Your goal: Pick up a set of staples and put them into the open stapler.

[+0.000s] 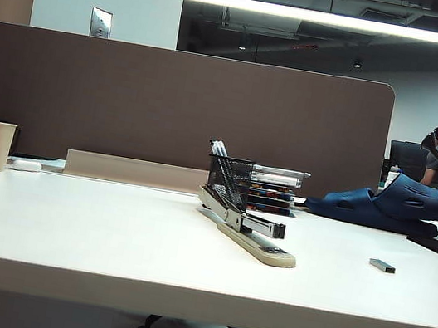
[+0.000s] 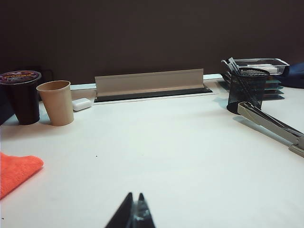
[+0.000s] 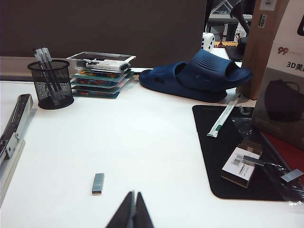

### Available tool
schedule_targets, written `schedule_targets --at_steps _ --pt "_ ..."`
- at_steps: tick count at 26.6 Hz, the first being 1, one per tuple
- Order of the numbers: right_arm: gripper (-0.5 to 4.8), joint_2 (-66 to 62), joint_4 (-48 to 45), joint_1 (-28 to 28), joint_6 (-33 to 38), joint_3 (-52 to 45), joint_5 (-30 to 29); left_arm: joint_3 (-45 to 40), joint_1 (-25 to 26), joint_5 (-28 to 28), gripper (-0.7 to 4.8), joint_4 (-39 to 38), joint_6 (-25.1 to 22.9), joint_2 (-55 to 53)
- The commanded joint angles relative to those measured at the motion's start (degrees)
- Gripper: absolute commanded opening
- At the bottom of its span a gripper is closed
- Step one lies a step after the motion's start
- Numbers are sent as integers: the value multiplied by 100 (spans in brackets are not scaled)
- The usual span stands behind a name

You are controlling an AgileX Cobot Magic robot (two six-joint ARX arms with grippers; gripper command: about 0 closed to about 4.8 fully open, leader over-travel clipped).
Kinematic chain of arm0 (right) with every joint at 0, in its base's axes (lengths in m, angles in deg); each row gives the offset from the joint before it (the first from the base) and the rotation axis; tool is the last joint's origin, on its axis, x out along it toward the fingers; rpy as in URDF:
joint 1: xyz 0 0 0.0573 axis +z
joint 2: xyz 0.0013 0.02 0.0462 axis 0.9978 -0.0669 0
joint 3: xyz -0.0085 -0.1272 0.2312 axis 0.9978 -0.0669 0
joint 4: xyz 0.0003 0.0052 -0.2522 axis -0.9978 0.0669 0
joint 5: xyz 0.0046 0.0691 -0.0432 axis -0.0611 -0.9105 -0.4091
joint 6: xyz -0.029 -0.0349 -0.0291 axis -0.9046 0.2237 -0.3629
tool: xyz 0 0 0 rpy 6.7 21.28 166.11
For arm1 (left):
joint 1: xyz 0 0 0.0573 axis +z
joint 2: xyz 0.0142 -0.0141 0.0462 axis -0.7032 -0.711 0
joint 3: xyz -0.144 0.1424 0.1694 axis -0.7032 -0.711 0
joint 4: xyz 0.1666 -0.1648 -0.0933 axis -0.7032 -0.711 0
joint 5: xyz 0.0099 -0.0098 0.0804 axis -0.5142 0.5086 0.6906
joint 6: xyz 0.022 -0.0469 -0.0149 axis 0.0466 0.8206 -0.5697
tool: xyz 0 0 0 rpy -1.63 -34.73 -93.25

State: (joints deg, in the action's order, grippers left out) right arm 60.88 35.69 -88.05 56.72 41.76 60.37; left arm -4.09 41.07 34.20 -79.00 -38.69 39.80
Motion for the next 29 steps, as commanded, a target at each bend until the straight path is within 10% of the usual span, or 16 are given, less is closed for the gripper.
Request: schedule_targets --at_steps 1,19,29 --pt "-5 35 -87 7 -11 -31 9 4 9 4 -6 68 13 0" --pt "-5 35 -101 7 -13 -26 11 4 9 -52 -6 70 17 0" --pt "-6 35 -203 9 94 98 -33 11 9 -1565 -6 68 20 0"
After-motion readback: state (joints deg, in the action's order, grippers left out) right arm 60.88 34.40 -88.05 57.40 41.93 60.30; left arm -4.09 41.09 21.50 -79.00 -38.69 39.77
